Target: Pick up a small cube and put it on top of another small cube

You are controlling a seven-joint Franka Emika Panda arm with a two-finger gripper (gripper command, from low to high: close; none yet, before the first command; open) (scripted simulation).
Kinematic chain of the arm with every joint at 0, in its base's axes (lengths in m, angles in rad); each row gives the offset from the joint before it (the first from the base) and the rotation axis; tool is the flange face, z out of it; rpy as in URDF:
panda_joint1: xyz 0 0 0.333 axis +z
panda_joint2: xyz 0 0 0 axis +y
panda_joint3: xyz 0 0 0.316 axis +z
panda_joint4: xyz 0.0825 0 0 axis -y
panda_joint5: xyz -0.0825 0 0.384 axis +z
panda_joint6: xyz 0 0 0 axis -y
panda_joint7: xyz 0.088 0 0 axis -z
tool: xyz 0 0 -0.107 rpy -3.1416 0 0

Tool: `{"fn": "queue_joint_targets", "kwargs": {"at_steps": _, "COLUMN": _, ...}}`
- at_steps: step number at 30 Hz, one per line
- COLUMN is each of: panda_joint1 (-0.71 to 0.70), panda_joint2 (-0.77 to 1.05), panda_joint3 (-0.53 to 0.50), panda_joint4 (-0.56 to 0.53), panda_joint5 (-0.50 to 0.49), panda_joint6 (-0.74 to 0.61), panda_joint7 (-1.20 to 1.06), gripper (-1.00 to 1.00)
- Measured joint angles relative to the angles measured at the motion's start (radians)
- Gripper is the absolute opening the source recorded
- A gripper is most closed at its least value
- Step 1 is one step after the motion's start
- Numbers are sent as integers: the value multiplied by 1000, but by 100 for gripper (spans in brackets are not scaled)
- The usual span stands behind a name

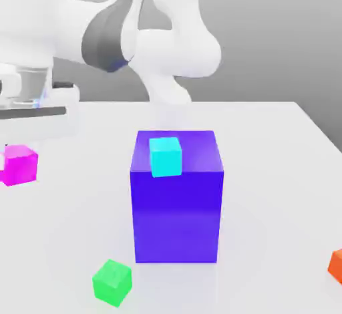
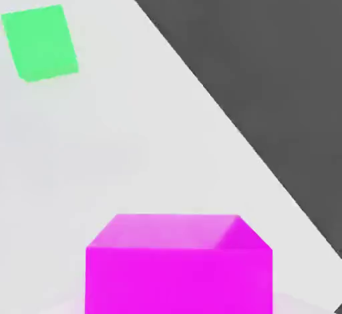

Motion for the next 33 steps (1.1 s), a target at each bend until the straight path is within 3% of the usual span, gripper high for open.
{"fn": "queue_joint_targets", "kwargs": {"at_steps": 19, "panda_joint1": 220, "panda_joint2": 76, "panda_joint3": -89, "panda_joint4": 18, "panda_joint5": 121, "panda_joint6": -4, "panda_joint7": -1072, "gripper": -100}}
{"fn": "queue_joint_targets", "kwargs": {"at_steps": 33, "panda_joint1": 330, "panda_joint2": 255, "panda_joint3": -54, "panda_joint4": 31, "panda_joint5": 221, "panda_joint6": 22, "panda_joint7": -1860, "gripper": -100}}
